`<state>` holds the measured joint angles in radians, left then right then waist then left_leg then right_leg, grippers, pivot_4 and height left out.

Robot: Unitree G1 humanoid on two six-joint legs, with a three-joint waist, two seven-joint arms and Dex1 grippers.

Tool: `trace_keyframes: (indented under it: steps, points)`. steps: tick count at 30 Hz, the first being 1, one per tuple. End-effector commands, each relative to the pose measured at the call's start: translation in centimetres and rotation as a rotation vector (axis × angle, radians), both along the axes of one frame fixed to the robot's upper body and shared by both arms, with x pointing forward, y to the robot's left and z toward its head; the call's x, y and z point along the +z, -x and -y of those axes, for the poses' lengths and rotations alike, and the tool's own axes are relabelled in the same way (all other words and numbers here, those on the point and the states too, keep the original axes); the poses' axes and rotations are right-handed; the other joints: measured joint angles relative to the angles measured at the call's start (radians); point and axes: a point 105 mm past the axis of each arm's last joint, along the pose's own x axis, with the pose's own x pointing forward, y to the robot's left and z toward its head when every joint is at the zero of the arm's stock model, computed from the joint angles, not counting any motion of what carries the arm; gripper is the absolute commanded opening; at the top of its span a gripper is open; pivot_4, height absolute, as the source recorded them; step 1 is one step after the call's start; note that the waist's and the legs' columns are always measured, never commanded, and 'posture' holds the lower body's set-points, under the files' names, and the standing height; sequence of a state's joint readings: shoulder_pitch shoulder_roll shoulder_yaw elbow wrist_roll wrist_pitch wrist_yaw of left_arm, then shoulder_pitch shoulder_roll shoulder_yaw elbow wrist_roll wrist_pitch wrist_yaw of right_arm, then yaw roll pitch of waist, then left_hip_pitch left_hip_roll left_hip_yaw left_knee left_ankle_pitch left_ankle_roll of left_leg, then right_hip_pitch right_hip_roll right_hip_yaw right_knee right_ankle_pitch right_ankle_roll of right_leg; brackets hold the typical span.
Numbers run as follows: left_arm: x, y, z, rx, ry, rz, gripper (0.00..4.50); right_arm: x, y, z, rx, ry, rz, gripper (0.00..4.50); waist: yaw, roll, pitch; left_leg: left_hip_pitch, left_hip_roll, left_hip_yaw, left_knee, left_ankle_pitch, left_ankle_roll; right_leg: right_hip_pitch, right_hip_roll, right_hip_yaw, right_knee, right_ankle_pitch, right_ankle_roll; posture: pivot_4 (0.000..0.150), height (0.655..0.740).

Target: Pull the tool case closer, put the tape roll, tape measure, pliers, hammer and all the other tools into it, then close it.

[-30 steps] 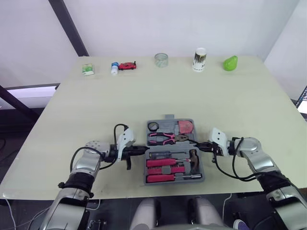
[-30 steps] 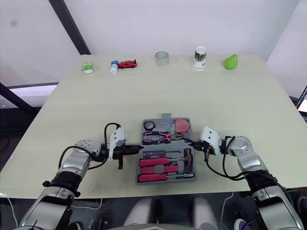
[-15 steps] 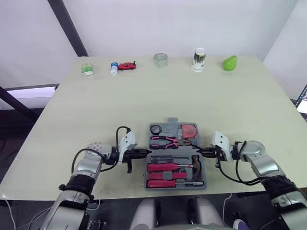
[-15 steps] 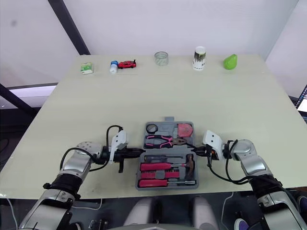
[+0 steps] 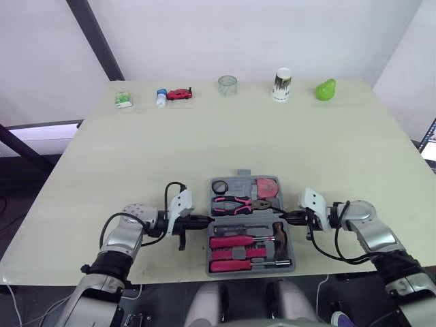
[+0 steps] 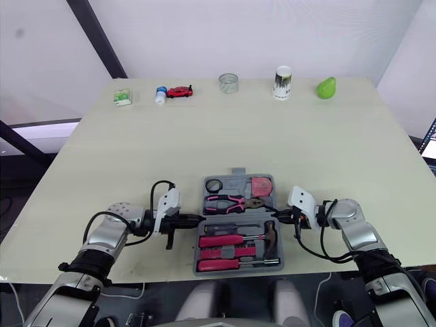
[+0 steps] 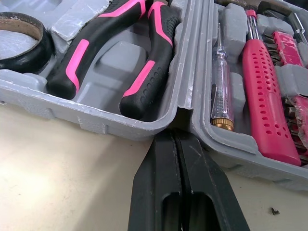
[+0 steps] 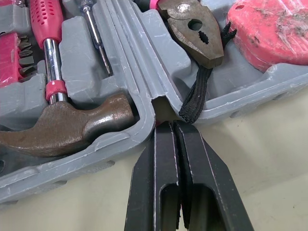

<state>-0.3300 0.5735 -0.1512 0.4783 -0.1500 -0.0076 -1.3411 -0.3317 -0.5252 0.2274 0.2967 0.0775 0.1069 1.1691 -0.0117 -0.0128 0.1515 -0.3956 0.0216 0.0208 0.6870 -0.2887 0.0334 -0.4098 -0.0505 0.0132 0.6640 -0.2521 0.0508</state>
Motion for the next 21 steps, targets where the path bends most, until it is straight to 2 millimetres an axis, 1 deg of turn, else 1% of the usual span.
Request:
trace_keyframes:
  steps: [1, 21]
  points:
    - [-1.30, 1.40, 0.68, -0.060, -0.020, -0.060, 0.00, 0.73, 0.44, -1.06, 0.054, -0.031, 0.016, 0.09, 0.000, 0.000, 0.000, 0.000, 0.000, 0.000, 0.000, 0.000, 0.000, 0.000, 0.000, 0.000, 0.000, 0.000, 0.000, 0.150, 0.7400]
    - [-1.50, 1.60, 0.70, -0.067, -0.026, -0.066, 0.00, 0.60, 0.67, -1.09, 0.061, -0.030, -0.004, 0.09, 0.000, 0.000, 0.000, 0.000, 0.000, 0.000, 0.000, 0.000, 0.000, 0.000, 0.000, 0.000, 0.000, 0.000, 0.000, 0.150, 0.7400]
